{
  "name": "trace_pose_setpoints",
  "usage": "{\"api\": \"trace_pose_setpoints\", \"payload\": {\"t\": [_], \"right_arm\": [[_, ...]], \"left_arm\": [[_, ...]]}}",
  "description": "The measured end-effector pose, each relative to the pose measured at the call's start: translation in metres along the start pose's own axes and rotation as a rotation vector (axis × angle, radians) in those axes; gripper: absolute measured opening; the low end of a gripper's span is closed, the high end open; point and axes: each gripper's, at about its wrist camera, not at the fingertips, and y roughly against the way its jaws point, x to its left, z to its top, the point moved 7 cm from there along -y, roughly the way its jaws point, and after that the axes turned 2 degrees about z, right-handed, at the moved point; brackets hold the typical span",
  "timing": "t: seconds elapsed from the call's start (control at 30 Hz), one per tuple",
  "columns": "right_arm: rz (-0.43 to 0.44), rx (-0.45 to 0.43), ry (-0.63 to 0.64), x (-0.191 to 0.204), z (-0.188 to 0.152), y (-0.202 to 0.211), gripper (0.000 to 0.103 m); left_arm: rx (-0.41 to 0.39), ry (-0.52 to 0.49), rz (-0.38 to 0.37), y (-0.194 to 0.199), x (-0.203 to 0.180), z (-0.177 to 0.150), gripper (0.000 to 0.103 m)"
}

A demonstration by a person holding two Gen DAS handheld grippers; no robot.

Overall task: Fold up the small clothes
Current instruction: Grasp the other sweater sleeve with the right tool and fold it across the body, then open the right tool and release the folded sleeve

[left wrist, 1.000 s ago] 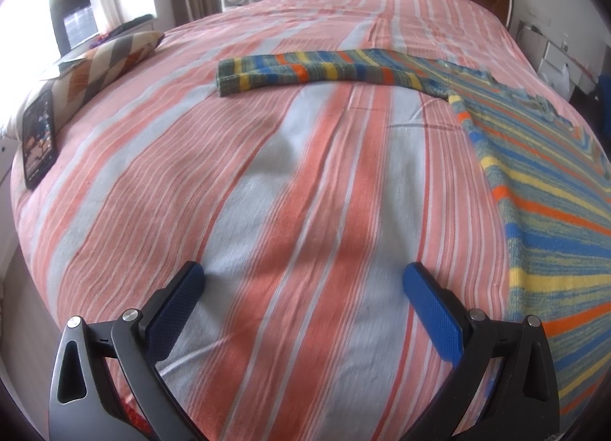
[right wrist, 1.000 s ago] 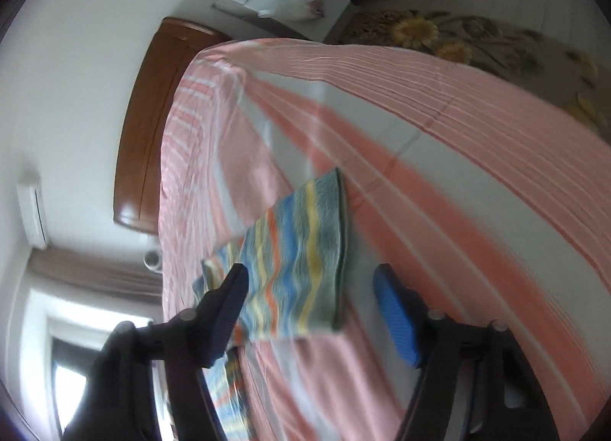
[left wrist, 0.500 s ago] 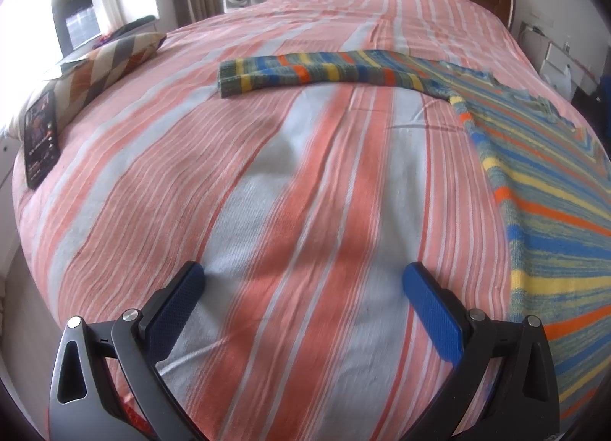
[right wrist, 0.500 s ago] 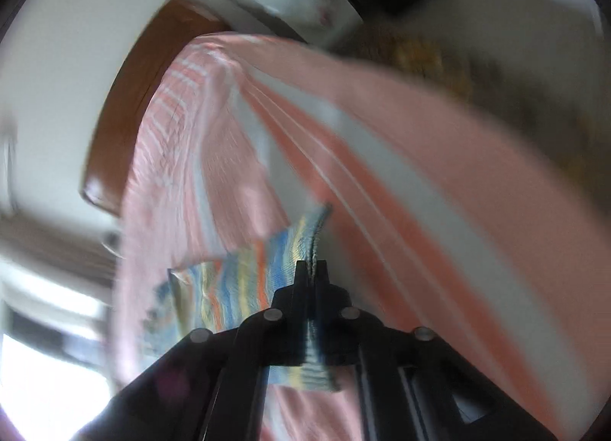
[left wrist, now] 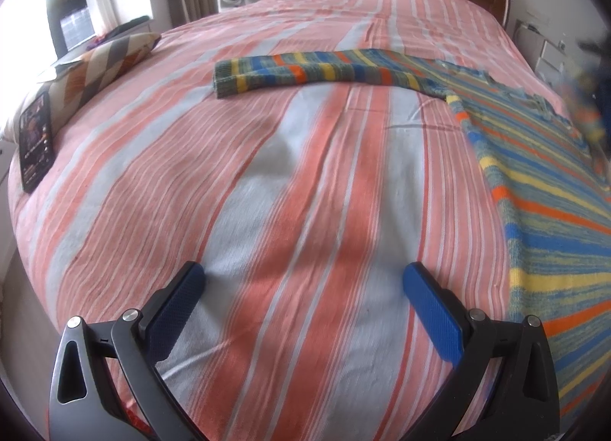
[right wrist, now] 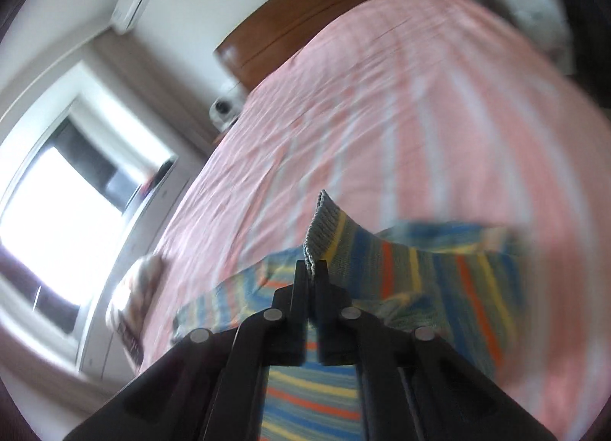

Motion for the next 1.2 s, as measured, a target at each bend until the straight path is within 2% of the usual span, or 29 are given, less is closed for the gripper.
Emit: {"api": "trace_pose_setpoints", "payload": {"t": [0.03, 0.07, 0.13, 0.2, 0.23, 0.3, 0.37, 0.43, 0.47, 0.53, 0.6, 0.7, 0.73, 0.77, 0.83, 0.9, 0.97, 1.03, 1.13, 1.2], "right_arm": [[0.065, 0.059, -0.054, 0.004, -0.011, -0.025, 0.052], [0.13, 0.09, -0.099, 0.005, -0.015, -0.038, 0.073], [0.237, 0.113, -0.164, 0.009, -0.025, -0.047, 0.073], [0.271, 0.084, -0.144, 0.01, -0.023, -0.036, 0.073], [0.224, 0.065, -0.104, 0.005, -0.018, -0.024, 0.073], [0.074, 0.06, -0.019, -0.007, -0.015, -0.008, 0.073], [-0.126, 0.116, 0.086, -0.026, -0.018, -0.001, 0.07], [-0.219, 0.173, 0.145, -0.039, -0.027, -0.003, 0.061], [-0.235, 0.185, 0.159, -0.043, -0.033, -0.004, 0.057], [-0.239, 0.188, 0.136, -0.058, -0.044, -0.005, 0.057], [-0.221, 0.194, 0.034, -0.084, -0.061, -0.015, 0.057], [-0.29, 0.245, -0.099, -0.13, -0.099, -0.022, 0.056], [-0.274, 0.215, -0.113, -0.137, -0.104, -0.018, 0.049], [-0.253, 0.174, -0.116, -0.136, -0.104, -0.008, 0.048], [-0.187, 0.101, -0.114, -0.125, -0.103, 0.014, 0.048], [-0.187, 0.033, -0.057, -0.112, -0.106, 0.044, 0.054], [-0.276, -0.012, 0.049, -0.107, -0.12, 0.078, 0.068], [-0.378, -0.027, 0.11, -0.11, -0.142, 0.103, 0.074], [-0.491, -0.019, 0.128, -0.124, -0.189, 0.141, 0.074], [-0.56, -0.047, 0.155, -0.128, -0.213, 0.161, 0.074]], "left_arm": [[0.0, 0.0, 0.0, 0.0, 0.0, 0.0, 0.103], [0.0, 0.0, 0.0, 0.0, 0.0, 0.0, 0.103], [-0.001, -0.001, 0.0, -0.001, 0.0, 0.001, 0.103], [0.0, -0.001, -0.001, 0.0, 0.0, 0.0, 0.103], [0.0, -0.003, -0.001, 0.0, 0.0, 0.001, 0.103], [0.0, 0.0, 0.0, 0.0, 0.0, 0.0, 0.103], [0.0, 0.0, 0.001, 0.0, 0.0, 0.0, 0.103], [-0.001, 0.0, 0.001, 0.0, 0.0, 0.0, 0.103], [-0.001, 0.0, 0.001, 0.0, 0.0, 0.0, 0.103], [-0.001, 0.0, -0.001, -0.001, 0.0, 0.0, 0.103], [-0.002, -0.001, 0.001, 0.0, -0.001, 0.0, 0.103], [-0.004, 0.001, 0.003, 0.001, 0.0, 0.0, 0.103], [-0.005, 0.002, 0.003, 0.001, 0.001, 0.0, 0.103], [-0.005, 0.002, 0.004, 0.001, 0.001, 0.001, 0.103], [-0.006, 0.0, 0.004, 0.001, 0.001, 0.001, 0.103], [-0.006, 0.001, 0.003, 0.002, 0.001, 0.001, 0.103], [-0.007, 0.0, 0.005, 0.002, 0.001, 0.001, 0.103], [-0.007, 0.0, 0.005, 0.001, 0.001, 0.001, 0.103], [-0.008, 0.0, 0.005, 0.001, 0.001, 0.001, 0.103], [-0.009, 0.0, 0.006, 0.001, 0.001, 0.001, 0.103]]}}
